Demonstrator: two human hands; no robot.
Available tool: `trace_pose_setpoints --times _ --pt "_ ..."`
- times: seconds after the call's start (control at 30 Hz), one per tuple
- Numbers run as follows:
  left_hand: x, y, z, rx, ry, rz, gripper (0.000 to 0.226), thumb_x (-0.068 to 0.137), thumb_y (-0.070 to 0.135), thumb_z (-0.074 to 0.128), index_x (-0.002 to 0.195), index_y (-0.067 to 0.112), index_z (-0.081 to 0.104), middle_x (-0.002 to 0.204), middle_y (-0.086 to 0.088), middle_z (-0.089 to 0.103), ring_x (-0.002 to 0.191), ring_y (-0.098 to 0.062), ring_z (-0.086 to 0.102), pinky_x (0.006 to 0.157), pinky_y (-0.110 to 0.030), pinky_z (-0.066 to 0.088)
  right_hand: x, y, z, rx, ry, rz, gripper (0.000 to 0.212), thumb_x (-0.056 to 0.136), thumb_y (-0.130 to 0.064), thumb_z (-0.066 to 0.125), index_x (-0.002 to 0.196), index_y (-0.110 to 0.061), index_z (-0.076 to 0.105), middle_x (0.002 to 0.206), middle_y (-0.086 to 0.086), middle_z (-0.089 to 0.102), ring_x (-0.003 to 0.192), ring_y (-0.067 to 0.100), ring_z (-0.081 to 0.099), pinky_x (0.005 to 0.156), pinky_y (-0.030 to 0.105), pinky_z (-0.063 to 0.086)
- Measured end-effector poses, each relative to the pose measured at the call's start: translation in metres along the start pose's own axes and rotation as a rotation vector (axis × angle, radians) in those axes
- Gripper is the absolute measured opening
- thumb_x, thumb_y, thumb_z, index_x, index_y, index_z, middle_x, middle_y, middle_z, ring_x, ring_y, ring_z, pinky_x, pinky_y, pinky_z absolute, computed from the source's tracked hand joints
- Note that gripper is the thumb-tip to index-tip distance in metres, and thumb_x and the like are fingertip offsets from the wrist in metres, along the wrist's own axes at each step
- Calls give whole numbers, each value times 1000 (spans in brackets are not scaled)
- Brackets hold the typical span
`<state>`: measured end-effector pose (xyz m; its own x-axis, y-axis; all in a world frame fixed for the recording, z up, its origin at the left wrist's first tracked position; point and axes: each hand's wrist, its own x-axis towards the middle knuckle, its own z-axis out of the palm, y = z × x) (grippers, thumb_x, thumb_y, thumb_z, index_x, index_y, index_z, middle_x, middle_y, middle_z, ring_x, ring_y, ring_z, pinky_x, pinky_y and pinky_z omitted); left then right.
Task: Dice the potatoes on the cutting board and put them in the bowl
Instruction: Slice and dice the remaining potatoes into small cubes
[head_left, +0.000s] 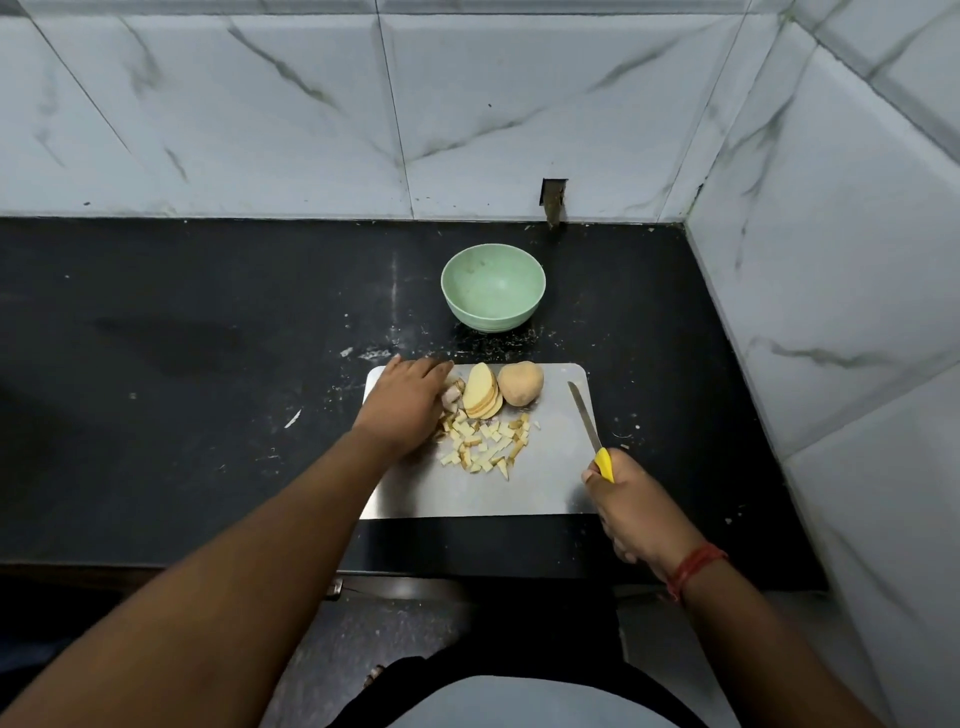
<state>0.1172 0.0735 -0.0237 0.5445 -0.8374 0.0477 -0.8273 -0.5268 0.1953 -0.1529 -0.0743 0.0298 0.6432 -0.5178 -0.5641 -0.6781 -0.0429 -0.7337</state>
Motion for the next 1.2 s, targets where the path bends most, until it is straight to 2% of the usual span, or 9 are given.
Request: trace_pose_setpoints --times 0.17,0.33,0.67,0.93,1.2 --pt "6 -4 -4 25 -23 -34 52 100 17 55 151 14 48 133 -10 56 120 -32 50 105 -41 39 -1 -2 1 -2 8 -5 16 102 -32 41 88 -24 44 57 5 39 35 13 32 38 24 30" --pt "7 -5 -4 -25 6 -57 37 97 14 60 134 10 64 116 -12 57 105 -32 50 89 -41 41 -5 -2 3 -10 4 -26 17 102 -31 42 88 -23 45 58 6 40 36 14 33 38 24 30" --pt "1 -5 -7 -9 94 -32 30 84 4 68 114 7 70 106 -11 64 93 -31 50 81 -43 44 -8 1 6 -18 -18 -13 17 101 -32 43 92 -18 46 62 7 40 39 15 34 39 24 31" --pt "-3 3 -8 -35 91 -133 23 92 13 64 113 5 57 108 -12 54 95 -28 50 83 -42 44 -11 4 16 -39 -45 -22 20 99 -34 45 91 -15 43 60 7 41 39 17 34 39 23 31" --pt "-7 8 -3 -16 87 -205 22 94 15 60 112 5 52 113 -17 59 102 -33 52 89 -43 42 -16 -3 19 -91 -45 -30 22 99 -35 45 93 -14 43 57 4 41 40 17 35 40 23 32"
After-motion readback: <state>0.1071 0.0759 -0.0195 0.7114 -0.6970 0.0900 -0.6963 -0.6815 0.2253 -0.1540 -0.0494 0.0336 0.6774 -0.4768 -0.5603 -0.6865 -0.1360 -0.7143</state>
